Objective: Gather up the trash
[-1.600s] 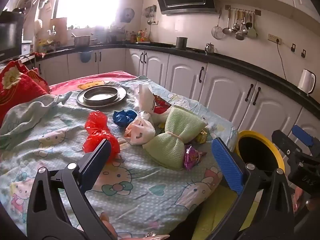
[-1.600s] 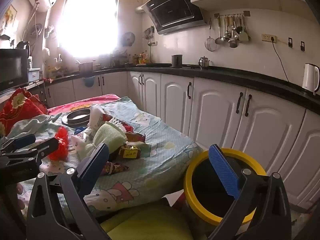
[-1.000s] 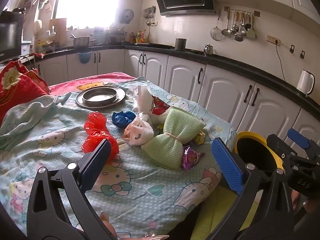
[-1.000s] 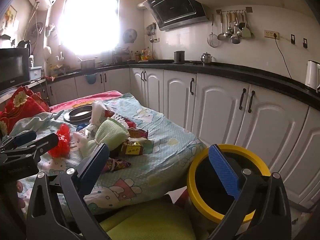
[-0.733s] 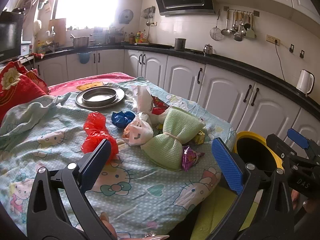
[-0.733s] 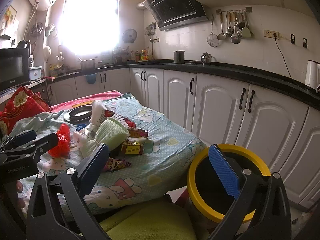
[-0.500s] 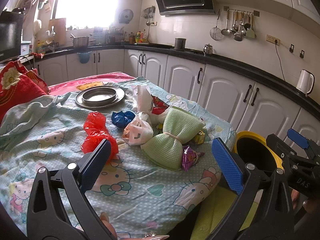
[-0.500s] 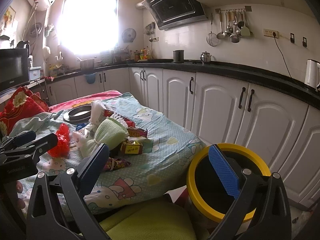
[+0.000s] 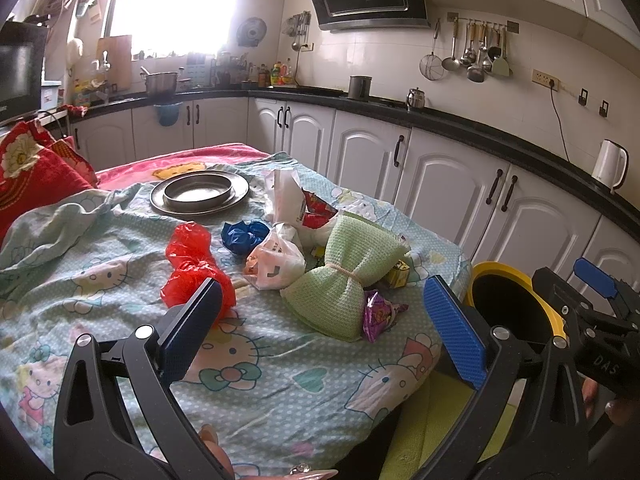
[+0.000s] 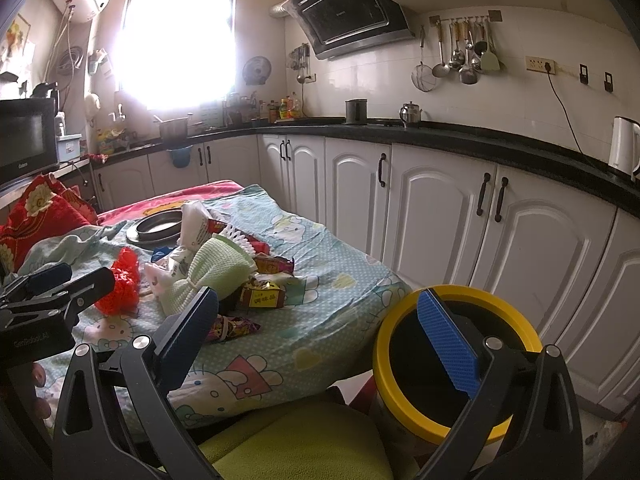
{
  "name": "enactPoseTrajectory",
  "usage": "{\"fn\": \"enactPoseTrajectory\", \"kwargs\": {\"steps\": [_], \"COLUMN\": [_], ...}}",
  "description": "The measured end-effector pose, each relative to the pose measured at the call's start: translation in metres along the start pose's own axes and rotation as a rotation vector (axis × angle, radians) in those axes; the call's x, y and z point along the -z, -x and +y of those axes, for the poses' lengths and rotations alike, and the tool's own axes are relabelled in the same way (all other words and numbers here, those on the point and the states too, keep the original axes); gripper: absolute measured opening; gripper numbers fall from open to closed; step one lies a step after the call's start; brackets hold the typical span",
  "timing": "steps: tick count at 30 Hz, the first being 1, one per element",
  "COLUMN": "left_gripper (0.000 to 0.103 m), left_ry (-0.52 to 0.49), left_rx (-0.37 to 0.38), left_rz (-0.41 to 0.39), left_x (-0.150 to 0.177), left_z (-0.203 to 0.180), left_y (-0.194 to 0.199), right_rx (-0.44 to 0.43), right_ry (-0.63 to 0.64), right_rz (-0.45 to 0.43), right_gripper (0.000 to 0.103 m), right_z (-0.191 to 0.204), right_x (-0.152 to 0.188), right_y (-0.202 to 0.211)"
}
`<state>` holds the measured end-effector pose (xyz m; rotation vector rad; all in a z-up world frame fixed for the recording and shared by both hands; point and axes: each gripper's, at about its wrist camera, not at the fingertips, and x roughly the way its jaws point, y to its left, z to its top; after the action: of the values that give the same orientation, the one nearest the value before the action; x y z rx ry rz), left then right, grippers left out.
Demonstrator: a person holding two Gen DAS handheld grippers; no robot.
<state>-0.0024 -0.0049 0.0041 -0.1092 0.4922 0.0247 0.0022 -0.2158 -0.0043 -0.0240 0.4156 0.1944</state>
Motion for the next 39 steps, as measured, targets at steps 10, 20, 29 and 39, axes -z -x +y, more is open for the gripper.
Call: {"fn": "enactPoseTrajectory", "kwargs": {"steps": [10,20,29,39], "left_gripper": [0.093,0.093,0.093,0.093], "left_ry": [0.001,0.019,0.083,0.147], "left_rx": [0.0,-0.003,-0.051,-0.15], "left_rz": [-0.001,0.003,0.004,0.031], "left_x": [0.001,0.003,0.0,-0.008], "left_z": [0.001,0.0,0.031,0.075], "left_y": [0.0,-0.002,-0.006,-0.015], "right_rx": [-0.009,-0.115,-0.244,-0.314], "right_ry": [0.0,0.045,0.138,0.233], "right_rz": [0.002,0.003,0.137,0.228], "right_gripper": [0.097,0.097,0.097,0.097], "right_z": [0.0,0.014,0.04,0.069], "right_x": [-0.001,-0.004,-0.004,0.002], "right_y": [0.0,0.005,-0.022,-0.057]}}
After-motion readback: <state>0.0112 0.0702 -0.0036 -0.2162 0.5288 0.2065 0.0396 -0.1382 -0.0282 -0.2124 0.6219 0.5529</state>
